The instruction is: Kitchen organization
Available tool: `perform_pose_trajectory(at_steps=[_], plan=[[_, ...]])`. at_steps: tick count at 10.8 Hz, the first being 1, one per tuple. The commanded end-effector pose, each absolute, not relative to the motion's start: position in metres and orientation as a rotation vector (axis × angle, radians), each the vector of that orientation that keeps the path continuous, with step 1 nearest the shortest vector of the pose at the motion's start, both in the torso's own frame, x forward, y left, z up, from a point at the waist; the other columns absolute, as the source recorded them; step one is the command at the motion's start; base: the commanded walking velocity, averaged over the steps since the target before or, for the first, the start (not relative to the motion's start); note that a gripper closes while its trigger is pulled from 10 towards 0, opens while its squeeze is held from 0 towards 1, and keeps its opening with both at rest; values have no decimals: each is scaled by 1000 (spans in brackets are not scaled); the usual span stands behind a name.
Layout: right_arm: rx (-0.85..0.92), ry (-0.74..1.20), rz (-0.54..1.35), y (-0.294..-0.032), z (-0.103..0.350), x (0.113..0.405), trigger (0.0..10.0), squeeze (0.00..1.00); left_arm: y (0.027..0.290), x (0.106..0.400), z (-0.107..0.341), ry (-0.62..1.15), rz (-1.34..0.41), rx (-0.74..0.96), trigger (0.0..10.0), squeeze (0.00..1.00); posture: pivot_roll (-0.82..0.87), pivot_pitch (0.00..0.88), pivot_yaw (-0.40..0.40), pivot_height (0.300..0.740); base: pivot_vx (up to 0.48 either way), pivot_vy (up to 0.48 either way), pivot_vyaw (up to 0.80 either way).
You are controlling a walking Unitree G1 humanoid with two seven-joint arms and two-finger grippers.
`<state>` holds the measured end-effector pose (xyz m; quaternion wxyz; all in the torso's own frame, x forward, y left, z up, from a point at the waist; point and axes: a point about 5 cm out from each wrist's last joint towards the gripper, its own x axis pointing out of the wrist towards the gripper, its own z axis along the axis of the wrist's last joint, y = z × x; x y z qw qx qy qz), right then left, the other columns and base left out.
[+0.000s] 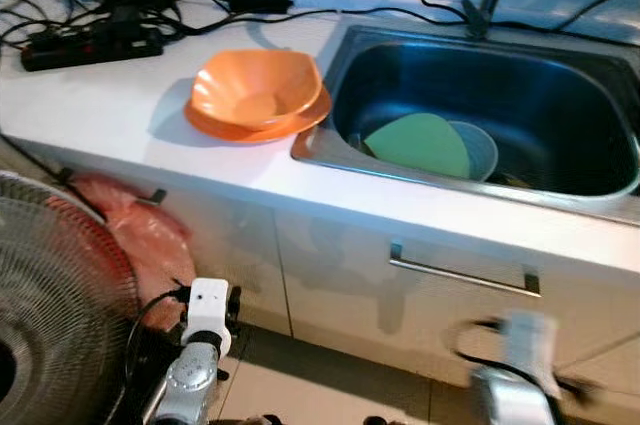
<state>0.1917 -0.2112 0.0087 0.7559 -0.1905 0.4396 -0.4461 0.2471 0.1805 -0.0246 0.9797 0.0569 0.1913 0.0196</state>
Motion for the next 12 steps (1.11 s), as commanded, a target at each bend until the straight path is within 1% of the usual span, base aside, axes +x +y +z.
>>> perform_pose_trajectory(at_steps=[1, 3, 4, 5, 6, 7, 8, 9, 10, 12], plan=[[-237, 1064, -939, -138, 7, 188, 10000, 0, 184, 245, -25, 382, 49, 122, 10000, 0, -44, 140, 37, 740, 0, 0, 0], [-412, 912, -1298, -132, 24, 181, 10000, 0, 183, 248, -23, 377, 33, 129, 10000, 0, -60, 141, 47, 740, 0, 0, 0], [-440, 883, -1360, -131, 26, 181, 10000, 0, 183, 249, -22, 375, 31, 130, 10000, 0, -69, 139, 50, 740, 0, 0, 0], [-524, 918, -1500, -266, -4, 121, 10000, 0, 182, 251, -21, 373, 27, 130, 10000, 0, -75, 133, 50, 740, 0, 0, 0], [-513, 756, -1738, -432, 65, 37, 10000, 0, 181, 253, -19, 366, 29, 129, 10000, 0, -71, 127, 48, 740, 0, 0, 0], [-546, 583, -1811, -430, 88, 52, 10000, 0, 183, 256, -17, 357, 37, 128, 10000, 0, -66, 125, 49, 740, 0, 0, 0], [-587, 472, -1846, -429, 106, 62, 10000, 0, 184, 257, -15, 350, 38, 129, 10000, 0, -63, 124, 51, 740, 0, 0, 0], [-573, 374, -1856, -431, 124, 74, 10000, 0, 185, 258, -15, 346, 40, 131, 10000, 0, -64, 122, 48, 740, 0, 0, 0], [-504, 334, -1801, -438, 127, 83, 10000, 0, 186, 257, -15, 350, 41, 132, 10000, 0, -65, 123, 45, 740, 0, 0, 0], [-437, 286, -1735, -438, 124, 95, 10000, 0, 186, 256, -16, 351, 45, 127, 10000, 0, -59, 122, 42, 740, 0, 0, 0]])
